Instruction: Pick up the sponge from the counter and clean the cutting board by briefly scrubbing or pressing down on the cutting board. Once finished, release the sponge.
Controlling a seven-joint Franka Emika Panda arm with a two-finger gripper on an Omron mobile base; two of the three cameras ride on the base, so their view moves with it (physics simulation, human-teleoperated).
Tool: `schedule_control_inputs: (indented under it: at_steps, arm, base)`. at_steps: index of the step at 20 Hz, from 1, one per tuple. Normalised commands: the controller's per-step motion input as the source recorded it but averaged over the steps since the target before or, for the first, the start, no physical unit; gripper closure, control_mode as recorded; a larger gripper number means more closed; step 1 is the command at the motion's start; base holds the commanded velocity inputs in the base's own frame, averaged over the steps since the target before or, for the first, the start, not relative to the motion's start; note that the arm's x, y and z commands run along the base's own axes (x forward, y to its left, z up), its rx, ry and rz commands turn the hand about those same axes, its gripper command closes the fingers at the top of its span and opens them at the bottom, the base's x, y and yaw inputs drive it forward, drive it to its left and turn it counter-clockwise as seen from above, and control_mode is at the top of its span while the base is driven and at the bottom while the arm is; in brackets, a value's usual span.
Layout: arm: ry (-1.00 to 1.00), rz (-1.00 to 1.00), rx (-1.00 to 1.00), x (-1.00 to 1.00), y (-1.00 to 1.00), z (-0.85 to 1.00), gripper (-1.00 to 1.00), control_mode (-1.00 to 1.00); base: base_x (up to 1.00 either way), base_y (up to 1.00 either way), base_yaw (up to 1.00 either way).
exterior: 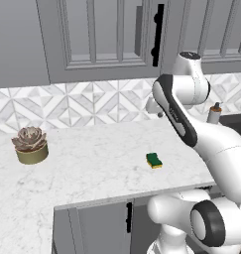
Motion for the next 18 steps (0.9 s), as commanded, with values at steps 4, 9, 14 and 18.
schedule_control_inputs:
  at_steps: [4,9,14,18]
  arm:
    - [-0.01,-0.01,0.05,-0.11,-0.19,-0.04,-1.0,-1.0]
    - [0.09,0.0,0.0,-0.03,-0.13,-0.37,-1.0,-1.0]
    - [0.03,0.0,0.0,-0.13,-0.16,-0.38,-1.0,-1.0]
    - [0.03,0.0,0.05,-0.16,-0.33,-0.35,-1.0,-1.0]
  base:
    - [0.0,0.0,0.0]
    - [0.0,0.0,0.0]
    - [0.0,0.0,0.0]
    - [0.0,0.0,0.0]
